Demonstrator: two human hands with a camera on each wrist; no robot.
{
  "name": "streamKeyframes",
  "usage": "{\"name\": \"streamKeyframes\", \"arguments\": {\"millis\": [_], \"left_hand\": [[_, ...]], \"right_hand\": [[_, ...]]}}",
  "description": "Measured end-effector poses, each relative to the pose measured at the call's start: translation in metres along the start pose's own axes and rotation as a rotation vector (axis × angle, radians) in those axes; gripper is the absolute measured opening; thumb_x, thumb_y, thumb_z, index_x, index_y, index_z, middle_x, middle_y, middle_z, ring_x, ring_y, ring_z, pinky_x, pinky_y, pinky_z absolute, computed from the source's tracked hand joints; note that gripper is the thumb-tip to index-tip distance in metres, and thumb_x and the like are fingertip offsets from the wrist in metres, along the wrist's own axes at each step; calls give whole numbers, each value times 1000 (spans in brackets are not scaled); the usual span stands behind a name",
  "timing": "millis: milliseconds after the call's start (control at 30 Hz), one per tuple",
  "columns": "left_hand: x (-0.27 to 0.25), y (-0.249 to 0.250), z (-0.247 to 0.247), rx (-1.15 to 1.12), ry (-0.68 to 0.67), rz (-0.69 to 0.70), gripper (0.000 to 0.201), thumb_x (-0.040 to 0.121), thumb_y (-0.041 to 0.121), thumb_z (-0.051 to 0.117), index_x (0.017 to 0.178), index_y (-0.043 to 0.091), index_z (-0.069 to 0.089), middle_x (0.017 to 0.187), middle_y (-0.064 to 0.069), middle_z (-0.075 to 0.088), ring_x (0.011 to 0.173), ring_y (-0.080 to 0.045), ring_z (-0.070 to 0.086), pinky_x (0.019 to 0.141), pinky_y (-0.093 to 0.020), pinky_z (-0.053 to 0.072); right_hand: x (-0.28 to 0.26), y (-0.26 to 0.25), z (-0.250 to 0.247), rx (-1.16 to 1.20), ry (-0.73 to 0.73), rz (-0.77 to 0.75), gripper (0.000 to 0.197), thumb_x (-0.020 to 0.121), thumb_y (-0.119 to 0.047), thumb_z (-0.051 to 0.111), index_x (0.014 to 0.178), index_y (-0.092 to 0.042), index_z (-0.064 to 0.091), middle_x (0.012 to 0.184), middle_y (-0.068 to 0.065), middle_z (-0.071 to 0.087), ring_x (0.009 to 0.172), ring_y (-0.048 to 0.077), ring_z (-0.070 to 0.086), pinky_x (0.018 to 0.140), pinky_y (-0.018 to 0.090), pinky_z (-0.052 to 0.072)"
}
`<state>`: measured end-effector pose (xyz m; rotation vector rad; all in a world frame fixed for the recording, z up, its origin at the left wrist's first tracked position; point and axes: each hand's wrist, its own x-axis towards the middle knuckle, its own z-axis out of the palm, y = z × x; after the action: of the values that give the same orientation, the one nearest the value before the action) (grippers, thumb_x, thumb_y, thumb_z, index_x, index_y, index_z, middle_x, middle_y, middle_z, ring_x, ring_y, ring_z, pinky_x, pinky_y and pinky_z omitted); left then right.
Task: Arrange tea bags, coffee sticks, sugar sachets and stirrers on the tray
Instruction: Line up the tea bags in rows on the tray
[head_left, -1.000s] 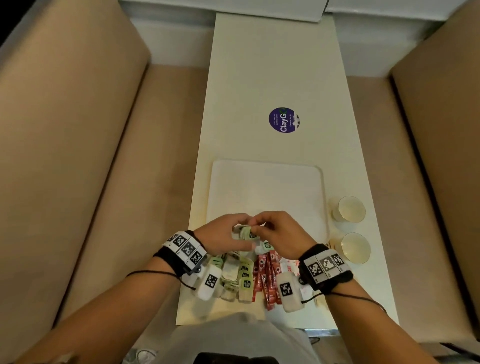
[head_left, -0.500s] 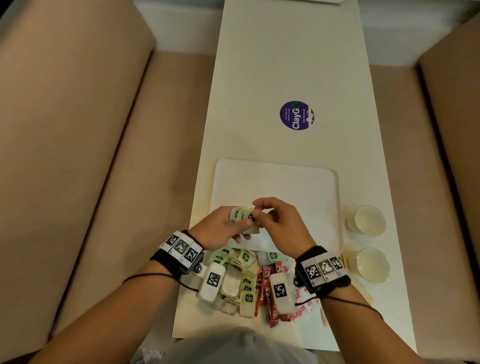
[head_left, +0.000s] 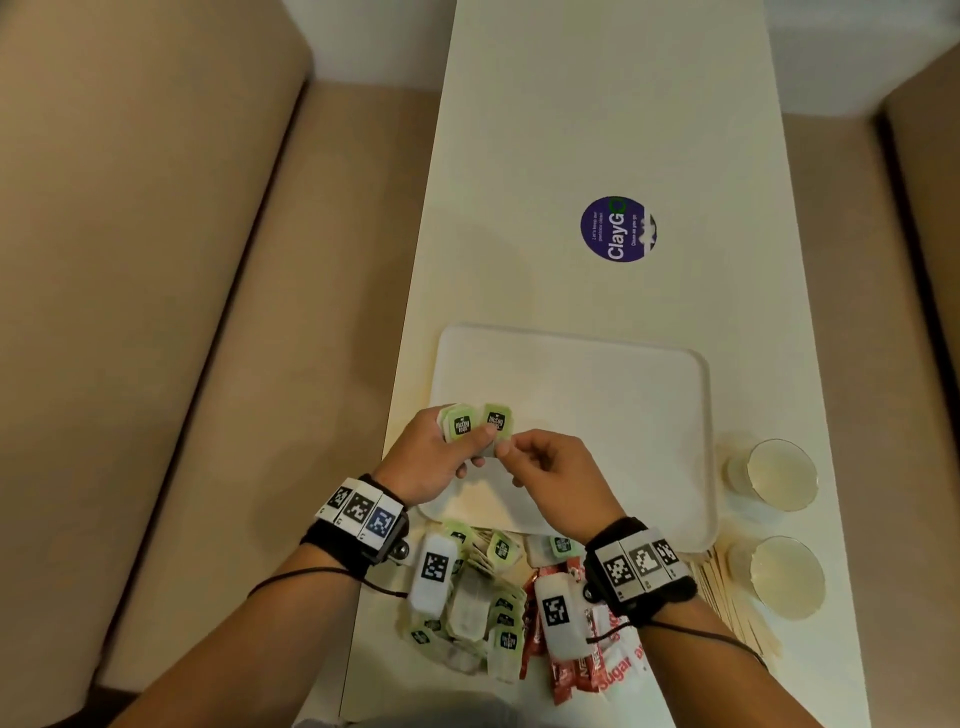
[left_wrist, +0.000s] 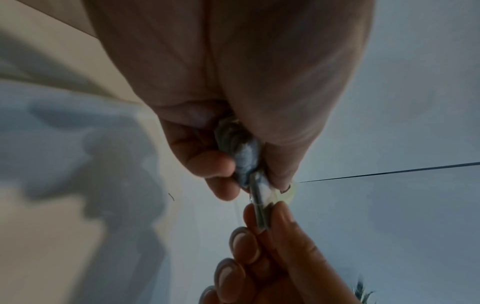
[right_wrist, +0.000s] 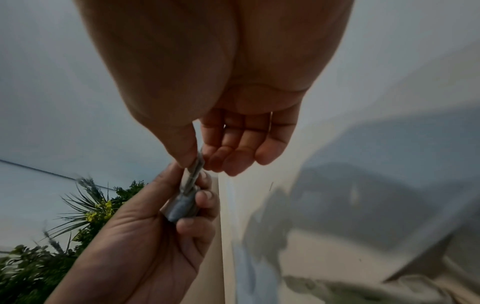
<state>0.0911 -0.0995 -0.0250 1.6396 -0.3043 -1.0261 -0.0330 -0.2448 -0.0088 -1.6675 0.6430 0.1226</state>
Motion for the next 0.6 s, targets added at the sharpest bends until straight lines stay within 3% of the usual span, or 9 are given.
{"name": "streamKeyframes", "arguments": {"millis": [167,333,500,600], "left_hand": [[17,-7,-8,-46,108,-12,10,97,21,66,101,12,67,81,-12,71,67,-20,62,52,-29,47],[37,-7,-28,-101,280,-60,10,97,12,64,105,8,66,78,-6,67,66,-20,62,51,-25,46],[57,-6,-47,-45,388,-100,9,92,12,70,101,10,69,73,-5,64,59,-16,59,51,-22,47],[67,-6,-56,41,387,-116,9,89,15,73,96,10,70,67,-2,63,55,-15,56,52,-24,47]], "right_hand": [[23,4,2,-50,-22,4,19,99,-34,65,85,-24,75,64,-16,66,64,2,62,65,15,48],[66,-1,-2,-97,62,10,21,99,-33,64,90,-21,77,67,-11,68,64,3,64,64,15,49],[118,-6,0,-181,143,18,32,101,-29,61,82,-8,76,74,11,72,65,15,61,70,31,53],[142,-9,7,-202,140,52,32,99,-27,61,74,-13,74,70,2,72,65,15,62,69,28,50]]}}
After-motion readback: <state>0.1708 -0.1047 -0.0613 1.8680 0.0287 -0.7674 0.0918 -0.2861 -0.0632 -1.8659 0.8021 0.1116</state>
